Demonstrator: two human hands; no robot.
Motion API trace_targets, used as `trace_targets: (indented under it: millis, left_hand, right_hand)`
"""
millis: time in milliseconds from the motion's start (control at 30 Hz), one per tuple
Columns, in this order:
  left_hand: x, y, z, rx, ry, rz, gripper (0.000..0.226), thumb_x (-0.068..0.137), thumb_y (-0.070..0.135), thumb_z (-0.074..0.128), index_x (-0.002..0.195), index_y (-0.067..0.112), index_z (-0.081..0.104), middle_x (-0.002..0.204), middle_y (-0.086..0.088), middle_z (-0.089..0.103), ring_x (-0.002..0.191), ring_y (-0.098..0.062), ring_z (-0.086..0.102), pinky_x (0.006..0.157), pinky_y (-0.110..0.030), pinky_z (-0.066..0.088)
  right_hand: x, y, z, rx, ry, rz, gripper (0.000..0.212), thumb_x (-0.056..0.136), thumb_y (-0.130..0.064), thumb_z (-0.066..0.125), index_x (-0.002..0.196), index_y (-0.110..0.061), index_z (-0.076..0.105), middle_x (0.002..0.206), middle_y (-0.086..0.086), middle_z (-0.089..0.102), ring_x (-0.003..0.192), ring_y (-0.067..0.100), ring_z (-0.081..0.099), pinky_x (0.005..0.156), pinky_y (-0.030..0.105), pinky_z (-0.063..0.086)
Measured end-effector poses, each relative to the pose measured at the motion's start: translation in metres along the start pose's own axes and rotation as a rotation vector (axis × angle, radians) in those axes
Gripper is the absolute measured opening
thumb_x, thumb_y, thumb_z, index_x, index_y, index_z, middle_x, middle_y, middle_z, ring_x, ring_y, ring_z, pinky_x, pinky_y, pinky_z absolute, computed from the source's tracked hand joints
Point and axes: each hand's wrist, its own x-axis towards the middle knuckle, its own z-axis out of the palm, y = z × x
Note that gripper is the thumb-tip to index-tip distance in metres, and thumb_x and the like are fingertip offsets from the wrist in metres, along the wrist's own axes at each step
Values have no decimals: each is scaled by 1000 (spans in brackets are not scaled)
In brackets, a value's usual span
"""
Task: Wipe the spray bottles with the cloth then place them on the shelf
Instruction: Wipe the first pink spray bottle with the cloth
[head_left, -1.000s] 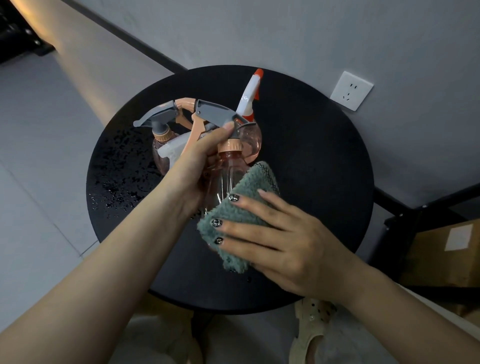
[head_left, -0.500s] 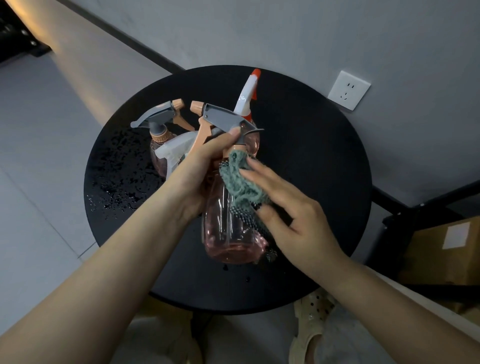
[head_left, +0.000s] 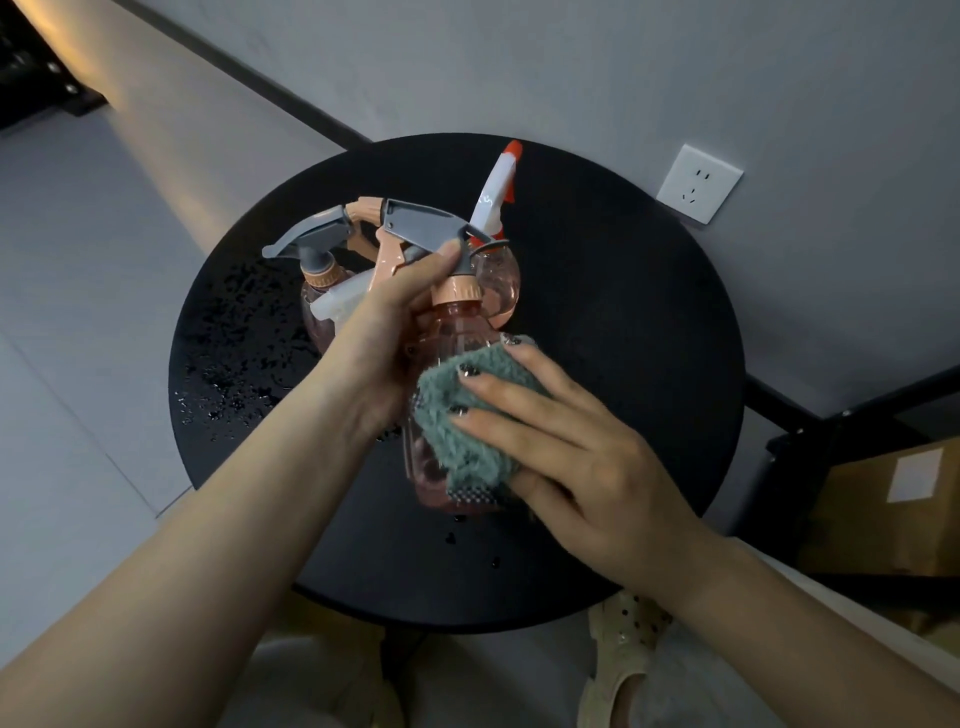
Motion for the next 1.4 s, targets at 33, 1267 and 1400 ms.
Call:
trace_targets:
  millis: [33,1267,1400]
  left_hand:
    - [-1,-1,1,2,-19,-9,26,86,32,58,104,13,61,82,-3,68,74,-17,63,70,-27,55]
    - [-2,-5,3,14,-89,-14,54,88,29,57,133,0,46,111,-17,54,91,-26,58,78,-32,53]
    - [1,-5,0,44,-70,-35,49,86,32,61,127,6,53,105,-14,57,81,-21,58,75,-30,51]
  right_hand:
    - [2,0,0,34,8,53,43,93,-13,51,135,-18,45,145,-8,39,143,22,24,114,37,31]
    - [5,-1,1,140,100,190,46,92,-13,49,137,-16,43,145,-8,39,141,15,28,115,28,25]
    - [-2,-1,-1,-132,-1,-104,36,93,-13,54,129,-14,53,139,0,48,139,31,31,109,44,36]
